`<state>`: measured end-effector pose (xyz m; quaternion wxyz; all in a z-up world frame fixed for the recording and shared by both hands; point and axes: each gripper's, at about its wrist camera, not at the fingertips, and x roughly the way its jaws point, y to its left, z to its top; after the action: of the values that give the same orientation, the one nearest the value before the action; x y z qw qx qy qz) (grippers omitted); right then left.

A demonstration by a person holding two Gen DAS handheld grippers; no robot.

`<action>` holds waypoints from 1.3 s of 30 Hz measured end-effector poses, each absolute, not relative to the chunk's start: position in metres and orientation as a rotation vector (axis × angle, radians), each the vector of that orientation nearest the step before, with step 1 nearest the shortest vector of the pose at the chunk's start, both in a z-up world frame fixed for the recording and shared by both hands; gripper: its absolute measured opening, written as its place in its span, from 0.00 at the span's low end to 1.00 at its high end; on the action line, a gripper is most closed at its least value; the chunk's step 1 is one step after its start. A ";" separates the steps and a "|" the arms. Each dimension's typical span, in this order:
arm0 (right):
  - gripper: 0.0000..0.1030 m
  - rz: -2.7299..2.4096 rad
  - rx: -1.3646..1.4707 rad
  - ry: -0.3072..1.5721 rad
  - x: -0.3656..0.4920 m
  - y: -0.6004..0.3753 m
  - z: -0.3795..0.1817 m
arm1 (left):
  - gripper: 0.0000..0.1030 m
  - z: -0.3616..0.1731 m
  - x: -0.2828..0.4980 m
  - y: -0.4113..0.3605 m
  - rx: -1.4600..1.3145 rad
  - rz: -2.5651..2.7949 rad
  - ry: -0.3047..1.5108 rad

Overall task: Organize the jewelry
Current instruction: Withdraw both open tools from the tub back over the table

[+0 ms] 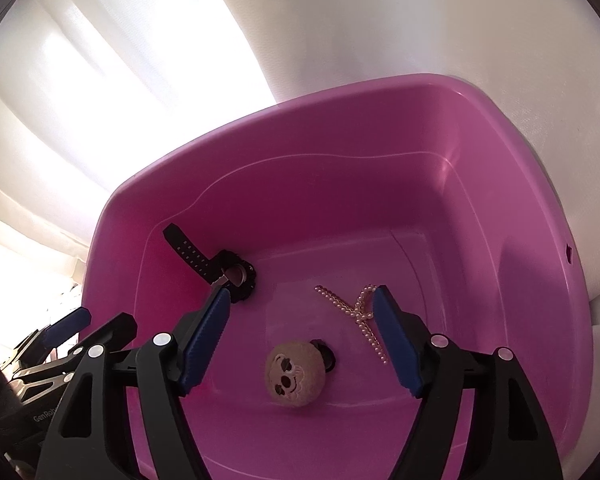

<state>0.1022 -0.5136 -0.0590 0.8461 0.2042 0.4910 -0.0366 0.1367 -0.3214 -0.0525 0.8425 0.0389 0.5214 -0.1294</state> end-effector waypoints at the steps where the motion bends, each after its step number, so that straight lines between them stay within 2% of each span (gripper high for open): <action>1: 0.68 -0.074 0.429 1.029 0.101 -0.512 -0.057 | 0.88 -0.051 0.135 -0.318 0.068 -0.275 1.097; 4: 0.71 -0.055 0.431 1.013 0.098 -0.504 -0.051 | 0.88 -0.046 0.127 -0.307 0.017 -0.308 1.092; 11: 0.72 0.028 0.406 0.921 0.084 -0.481 -0.021 | 0.92 -0.023 0.101 -0.271 -0.066 -0.287 1.026; 21: 0.73 0.204 0.269 0.765 0.066 -0.400 0.027 | 0.94 0.006 0.058 -0.154 -0.141 -0.133 0.903; 27: 0.74 0.318 0.197 0.709 0.053 -0.327 0.033 | 0.94 -0.015 0.040 -0.057 -0.154 0.019 0.897; 39: 0.74 0.287 0.185 0.815 0.048 -0.183 -0.021 | 0.94 -0.076 0.055 0.112 -0.130 0.053 1.008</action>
<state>0.0477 -0.1835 -0.0206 0.9040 0.0893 0.3943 0.1388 0.0551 0.1123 -0.0765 0.8734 -0.0621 0.4824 0.0256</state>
